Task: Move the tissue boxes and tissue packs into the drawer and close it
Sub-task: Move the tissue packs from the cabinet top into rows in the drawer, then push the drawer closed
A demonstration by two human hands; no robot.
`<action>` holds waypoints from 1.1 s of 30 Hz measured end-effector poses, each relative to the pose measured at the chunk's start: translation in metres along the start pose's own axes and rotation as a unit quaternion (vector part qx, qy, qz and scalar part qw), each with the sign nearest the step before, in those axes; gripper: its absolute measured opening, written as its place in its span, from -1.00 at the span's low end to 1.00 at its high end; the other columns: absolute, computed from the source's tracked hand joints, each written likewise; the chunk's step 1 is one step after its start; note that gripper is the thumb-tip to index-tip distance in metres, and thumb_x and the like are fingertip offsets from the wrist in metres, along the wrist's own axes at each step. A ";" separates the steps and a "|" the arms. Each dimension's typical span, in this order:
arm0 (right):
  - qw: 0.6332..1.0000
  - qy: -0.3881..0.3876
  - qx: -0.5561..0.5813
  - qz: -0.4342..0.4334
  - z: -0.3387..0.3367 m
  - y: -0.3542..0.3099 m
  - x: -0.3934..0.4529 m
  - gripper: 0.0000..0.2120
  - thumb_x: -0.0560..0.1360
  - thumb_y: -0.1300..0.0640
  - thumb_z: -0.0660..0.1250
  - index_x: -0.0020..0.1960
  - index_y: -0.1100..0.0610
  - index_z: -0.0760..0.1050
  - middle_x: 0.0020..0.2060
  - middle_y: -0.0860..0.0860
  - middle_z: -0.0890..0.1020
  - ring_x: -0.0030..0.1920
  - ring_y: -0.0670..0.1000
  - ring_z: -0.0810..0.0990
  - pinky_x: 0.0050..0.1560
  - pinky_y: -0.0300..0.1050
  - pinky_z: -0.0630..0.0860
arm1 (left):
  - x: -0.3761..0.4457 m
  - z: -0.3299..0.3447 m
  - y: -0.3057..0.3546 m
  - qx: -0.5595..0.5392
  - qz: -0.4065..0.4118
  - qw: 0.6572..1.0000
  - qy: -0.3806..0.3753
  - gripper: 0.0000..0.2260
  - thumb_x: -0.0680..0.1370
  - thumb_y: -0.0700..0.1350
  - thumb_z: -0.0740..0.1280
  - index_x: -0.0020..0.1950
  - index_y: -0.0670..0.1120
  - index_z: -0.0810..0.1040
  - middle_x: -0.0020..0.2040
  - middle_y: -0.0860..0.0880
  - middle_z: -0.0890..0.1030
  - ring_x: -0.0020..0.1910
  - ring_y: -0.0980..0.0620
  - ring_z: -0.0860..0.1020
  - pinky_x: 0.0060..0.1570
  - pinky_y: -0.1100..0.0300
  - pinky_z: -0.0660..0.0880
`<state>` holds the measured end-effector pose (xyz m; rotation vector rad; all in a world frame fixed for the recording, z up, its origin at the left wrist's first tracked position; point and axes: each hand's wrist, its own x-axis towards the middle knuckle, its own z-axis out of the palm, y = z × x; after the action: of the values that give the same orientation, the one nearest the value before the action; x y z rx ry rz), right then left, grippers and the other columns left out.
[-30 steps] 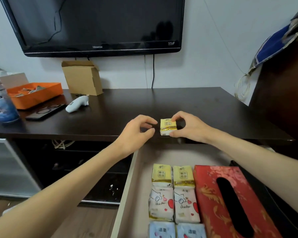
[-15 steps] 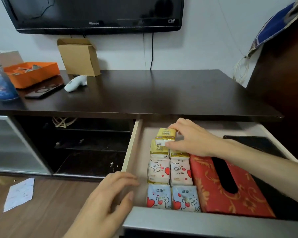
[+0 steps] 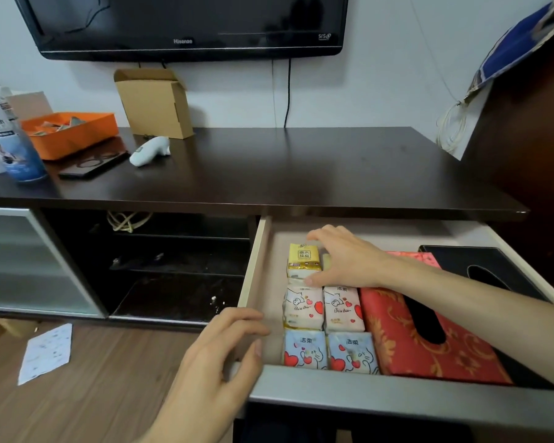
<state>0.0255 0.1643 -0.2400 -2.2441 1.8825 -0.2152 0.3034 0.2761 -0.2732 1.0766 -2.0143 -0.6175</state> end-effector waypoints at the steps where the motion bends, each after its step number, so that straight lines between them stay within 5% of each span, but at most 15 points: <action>1: 1.000 0.010 0.015 -0.001 -0.004 -0.001 -0.007 -0.16 0.37 -0.31 0.48 0.52 -0.03 0.28 0.39 -0.10 0.40 0.40 -0.04 0.32 0.22 0.08 0.45 | -0.003 0.000 0.000 -0.009 -0.003 1.000 0.009 -0.86 0.53 -0.01 0.33 0.03 0.08 0.66 0.23 0.19 0.56 0.22 0.09 0.55 0.05 0.43 0.38; 8: 0.989 0.087 0.114 -0.044 -0.025 0.004 -0.133 -0.51 0.48 -0.38 0.28 0.37 -0.28 0.40 0.29 -0.43 0.40 0.36 -0.37 0.30 0.24 -0.32 0.31 | -0.027 0.005 0.002 -0.075 -0.026 0.995 0.053 -0.76 0.45 0.17 0.35 -0.01 0.08 0.69 0.30 0.10 0.56 0.29 0.09 0.52 0.11 0.48 0.39; 12: 0.988 0.127 0.088 0.009 -0.005 0.019 -0.223 -0.47 0.47 -0.51 0.14 0.39 -0.39 0.31 0.41 -0.46 0.29 0.48 -0.33 0.21 0.21 -0.25 0.36 | -0.026 0.009 0.003 -0.072 -0.012 0.996 0.053 -0.75 0.37 0.17 0.44 -0.07 0.06 0.70 0.25 0.07 0.59 0.26 0.06 0.53 0.16 0.42 0.38; 15: 0.985 0.166 0.035 0.039 0.010 0.027 -0.263 -0.44 0.53 -0.48 0.10 0.43 -0.26 0.36 0.44 -0.34 0.35 0.48 -0.23 0.31 0.26 -0.09 0.42 | -0.024 0.011 0.002 -0.063 -0.004 0.996 0.055 -0.76 0.36 0.17 0.43 -0.11 0.06 0.70 0.23 0.09 0.59 0.23 0.01 0.54 0.15 0.42 0.38; 20: 0.979 0.191 -0.057 0.035 0.018 0.028 -0.260 -0.35 0.58 -0.42 0.08 0.33 0.04 0.57 0.32 -0.09 0.57 0.39 -0.02 0.48 0.26 -0.08 0.44 | -0.017 0.016 -0.005 -0.043 0.002 0.997 0.057 -0.77 0.34 0.17 0.42 -0.18 0.04 0.69 0.19 0.04 0.61 0.17 -0.04 0.54 0.11 0.26 0.41; 25: 0.978 0.196 -0.063 0.029 0.014 0.040 -0.238 -0.35 0.58 -0.43 0.07 0.33 0.04 0.57 0.31 -0.09 0.56 0.31 -0.06 0.50 0.01 -0.33 0.37 | 0.005 0.022 -0.012 -0.038 0.001 0.998 0.048 -0.81 0.37 0.17 0.40 -0.18 0.09 0.66 0.18 0.07 0.59 0.21 0.03 0.52 0.13 0.34 0.36; 33: 0.973 0.214 -0.079 0.039 0.011 0.073 -0.184 -0.38 0.58 -0.43 0.04 0.34 -0.03 0.52 0.30 -0.11 0.57 0.20 -0.10 0.56 -0.13 -0.41 0.31 | 0.063 0.040 -0.038 -0.049 -0.006 0.997 0.060 -0.77 0.39 0.17 0.44 -0.14 0.03 0.69 0.13 0.07 0.60 0.19 0.06 0.54 0.16 0.19 0.42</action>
<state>-0.0738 0.3335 -0.2653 -2.3637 2.2674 -0.6009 0.2666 0.2049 -0.2988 1.0432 -1.8567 -0.6375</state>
